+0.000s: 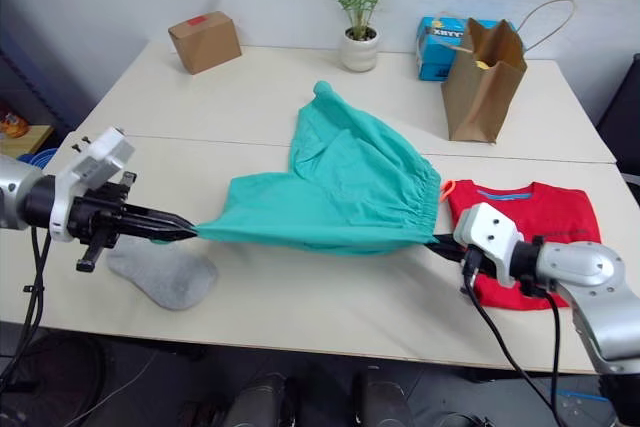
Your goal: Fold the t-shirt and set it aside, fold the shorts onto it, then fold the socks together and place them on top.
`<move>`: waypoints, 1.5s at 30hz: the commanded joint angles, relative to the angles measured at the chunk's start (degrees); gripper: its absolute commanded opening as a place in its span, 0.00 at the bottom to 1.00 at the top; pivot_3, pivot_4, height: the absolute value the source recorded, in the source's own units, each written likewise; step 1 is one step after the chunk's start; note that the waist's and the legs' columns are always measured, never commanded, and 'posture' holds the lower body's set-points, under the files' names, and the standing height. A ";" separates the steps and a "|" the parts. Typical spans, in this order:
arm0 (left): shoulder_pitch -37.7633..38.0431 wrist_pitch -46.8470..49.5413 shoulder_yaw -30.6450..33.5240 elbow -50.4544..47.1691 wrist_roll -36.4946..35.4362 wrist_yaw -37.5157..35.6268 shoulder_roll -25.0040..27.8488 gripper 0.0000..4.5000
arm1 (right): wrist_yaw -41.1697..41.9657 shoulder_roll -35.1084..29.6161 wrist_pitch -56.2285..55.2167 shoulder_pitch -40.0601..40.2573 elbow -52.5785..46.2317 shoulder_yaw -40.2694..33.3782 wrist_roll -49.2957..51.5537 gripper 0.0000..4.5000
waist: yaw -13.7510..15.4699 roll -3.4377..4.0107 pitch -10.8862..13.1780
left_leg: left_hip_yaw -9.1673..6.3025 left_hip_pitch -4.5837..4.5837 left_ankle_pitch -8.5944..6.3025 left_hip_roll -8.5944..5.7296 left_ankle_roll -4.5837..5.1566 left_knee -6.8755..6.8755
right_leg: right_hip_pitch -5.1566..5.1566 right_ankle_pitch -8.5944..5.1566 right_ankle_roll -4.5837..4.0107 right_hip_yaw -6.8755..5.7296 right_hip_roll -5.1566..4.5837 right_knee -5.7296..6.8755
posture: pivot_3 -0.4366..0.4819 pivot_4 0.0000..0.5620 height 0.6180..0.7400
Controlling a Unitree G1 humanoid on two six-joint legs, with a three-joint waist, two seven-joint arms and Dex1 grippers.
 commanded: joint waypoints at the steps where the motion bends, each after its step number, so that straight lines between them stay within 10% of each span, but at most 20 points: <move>1: 2.81 2.64 1.23 -5.37 -3.91 -1.58 1.65 0.01 | 5.02 -3.10 -0.50 5.94 -3.65 -3.90 1.54 0.00 | 0.27 -0.06 -0.04 | 0.00 -0.03 0.12 -0.02 0.22 -0.08 | -0.06 0.10 0.02 0.00 -0.02 0.00 | 0.48 0.27 1.00; 10: 18.24 4.96 6.62 -14.81 -10.64 -8.14 7.84 0.01 | 11.70 -1.61 -1.91 24.04 -11.82 -9.71 5.79 0.00 | 0.51 -0.11 -0.22 | 0.18 -1.37 0.22 0.09 -0.27 -0.33 | -1.66 -0.29 -0.01 0.14 0.18 0.12 | 0.48 0.27 1.00; 19: 25.84 1.92 10.30 -18.47 -11.73 -11.98 12.65 0.01 | 14.39 -0.65 -1.20 31.16 -15.42 -12.26 8.22 0.00 | 0.62 -0.19 -0.29 | 0.15 -0.62 0.05 0.05 0.16 -0.29 | -0.87 -0.15 -0.01 0.28 0.15 0.02 | 0.48 0.27 1.00; 24: 6.06 -8.66 -1.30 -5.48 -2.42 -10.13 7.69 0.01 | 11.57 1.70 2.98 31.31 -16.99 -14.25 12.88 0.00 | 1.41 -0.06 -0.37 | 0.12 -0.68 0.05 0.03 0.08 -0.31 | -0.91 -0.15 -0.03 0.25 0.19 0.02 | 0.48 0.27 1.00; 34: -42.52 -39.81 -16.72 41.11 20.57 -8.36 -24.50 0.01 | -0.77 5.30 15.00 17.97 -13.80 -18.45 26.21 0.00 | 2.31 -0.39 -0.52 | 0.32 -0.97 0.04 0.00 0.14 0.24 | -0.98 -0.06 0.20 0.27 0.21 -0.01 | 0.48 0.27 1.00; 45: -56.15 -71.91 -16.91 82.09 40.85 22.69 -44.51 0.01 | -19.63 11.54 15.44 2.92 -4.84 -12.03 12.45 0.00 | 1.11 -0.40 -0.53 | 0.53 -2.10 -0.09 0.00 0.21 0.70 | -2.24 -0.05 0.35 0.32 0.08 0.52 | 0.48 0.27 1.00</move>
